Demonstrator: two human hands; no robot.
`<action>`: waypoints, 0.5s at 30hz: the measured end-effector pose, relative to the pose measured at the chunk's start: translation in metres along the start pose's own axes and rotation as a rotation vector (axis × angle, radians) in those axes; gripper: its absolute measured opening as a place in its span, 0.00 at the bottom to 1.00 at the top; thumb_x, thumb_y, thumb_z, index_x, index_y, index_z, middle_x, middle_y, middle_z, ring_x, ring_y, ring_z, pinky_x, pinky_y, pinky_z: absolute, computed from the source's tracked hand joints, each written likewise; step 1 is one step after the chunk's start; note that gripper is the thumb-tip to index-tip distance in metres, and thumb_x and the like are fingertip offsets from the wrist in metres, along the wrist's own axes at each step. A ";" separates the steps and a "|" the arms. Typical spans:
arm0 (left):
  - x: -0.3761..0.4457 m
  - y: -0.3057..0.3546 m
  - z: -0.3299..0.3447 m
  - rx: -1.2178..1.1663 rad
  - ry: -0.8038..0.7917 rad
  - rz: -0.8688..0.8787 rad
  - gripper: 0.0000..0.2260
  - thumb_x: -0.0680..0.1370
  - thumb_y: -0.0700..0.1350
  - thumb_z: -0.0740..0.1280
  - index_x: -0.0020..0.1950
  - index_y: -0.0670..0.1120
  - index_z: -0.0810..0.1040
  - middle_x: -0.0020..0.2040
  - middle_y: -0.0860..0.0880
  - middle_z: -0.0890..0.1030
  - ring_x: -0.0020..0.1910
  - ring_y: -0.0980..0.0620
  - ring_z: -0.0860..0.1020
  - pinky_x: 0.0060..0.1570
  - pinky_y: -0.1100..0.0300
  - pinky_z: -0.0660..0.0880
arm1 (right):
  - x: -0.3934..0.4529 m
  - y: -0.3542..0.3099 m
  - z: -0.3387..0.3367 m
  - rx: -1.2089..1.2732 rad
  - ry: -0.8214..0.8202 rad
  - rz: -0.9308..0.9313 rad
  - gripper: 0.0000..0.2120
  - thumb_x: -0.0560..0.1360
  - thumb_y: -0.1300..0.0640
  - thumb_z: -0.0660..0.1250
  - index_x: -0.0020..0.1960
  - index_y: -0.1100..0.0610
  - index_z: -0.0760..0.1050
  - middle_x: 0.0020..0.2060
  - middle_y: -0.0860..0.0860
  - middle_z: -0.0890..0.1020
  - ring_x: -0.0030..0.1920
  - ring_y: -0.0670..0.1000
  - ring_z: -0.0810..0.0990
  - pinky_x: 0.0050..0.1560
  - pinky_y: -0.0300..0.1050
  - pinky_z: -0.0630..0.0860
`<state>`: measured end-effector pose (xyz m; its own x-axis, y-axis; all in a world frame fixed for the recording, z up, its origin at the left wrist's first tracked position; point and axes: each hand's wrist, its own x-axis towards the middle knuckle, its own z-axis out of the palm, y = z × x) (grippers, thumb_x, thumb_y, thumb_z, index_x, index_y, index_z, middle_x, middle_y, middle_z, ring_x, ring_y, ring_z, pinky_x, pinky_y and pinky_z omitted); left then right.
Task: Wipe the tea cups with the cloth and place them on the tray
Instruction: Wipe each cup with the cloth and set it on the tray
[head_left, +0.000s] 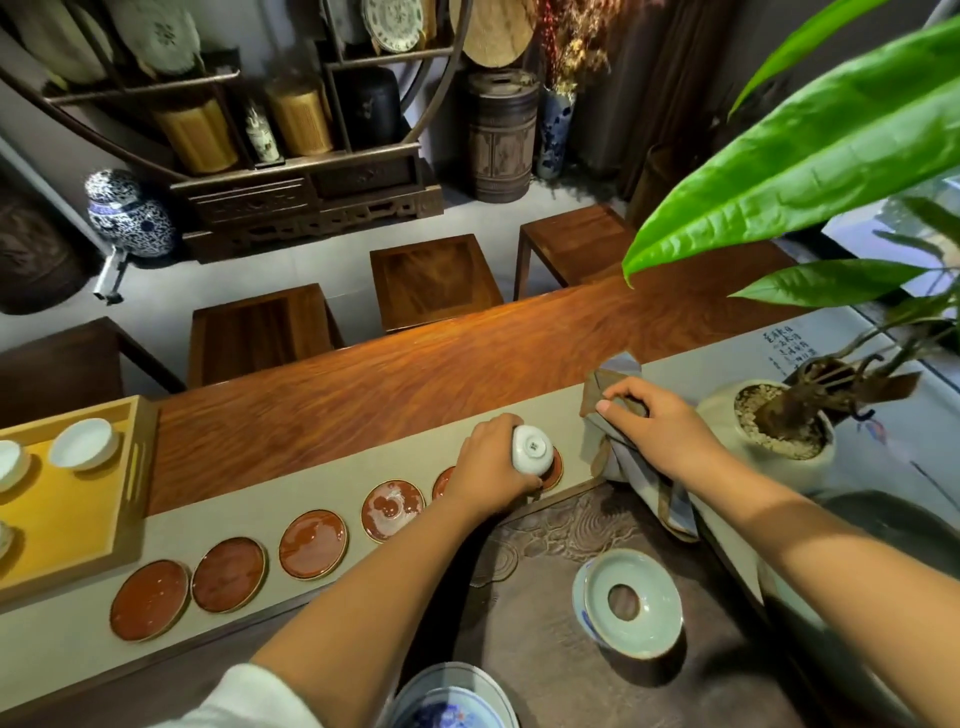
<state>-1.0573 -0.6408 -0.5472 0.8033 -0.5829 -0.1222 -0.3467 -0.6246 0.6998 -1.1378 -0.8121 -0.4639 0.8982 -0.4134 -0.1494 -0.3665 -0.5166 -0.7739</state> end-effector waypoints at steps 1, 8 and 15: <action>0.000 0.000 -0.005 -0.001 -0.002 0.021 0.26 0.63 0.45 0.76 0.58 0.46 0.71 0.56 0.46 0.75 0.54 0.47 0.71 0.47 0.57 0.67 | 0.000 -0.003 0.002 0.000 0.004 -0.008 0.05 0.75 0.55 0.65 0.48 0.56 0.76 0.41 0.52 0.78 0.42 0.51 0.74 0.41 0.42 0.65; 0.000 -0.001 -0.049 0.432 -0.035 0.288 0.25 0.69 0.50 0.71 0.63 0.44 0.70 0.58 0.46 0.72 0.60 0.46 0.67 0.58 0.55 0.64 | 0.005 -0.026 0.019 0.015 -0.016 -0.052 0.03 0.75 0.54 0.65 0.45 0.54 0.75 0.33 0.46 0.74 0.38 0.47 0.72 0.38 0.41 0.68; -0.006 0.000 -0.073 0.352 0.009 0.310 0.23 0.66 0.50 0.72 0.58 0.45 0.72 0.56 0.47 0.74 0.57 0.47 0.70 0.55 0.55 0.66 | 0.004 -0.044 0.039 0.064 -0.056 -0.032 0.04 0.75 0.53 0.65 0.46 0.53 0.75 0.43 0.52 0.79 0.47 0.52 0.76 0.47 0.46 0.70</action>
<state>-1.0267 -0.5999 -0.4950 0.6397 -0.7661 0.0620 -0.7128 -0.5612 0.4206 -1.1087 -0.7618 -0.4545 0.9219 -0.3543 -0.1566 -0.3228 -0.4793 -0.8161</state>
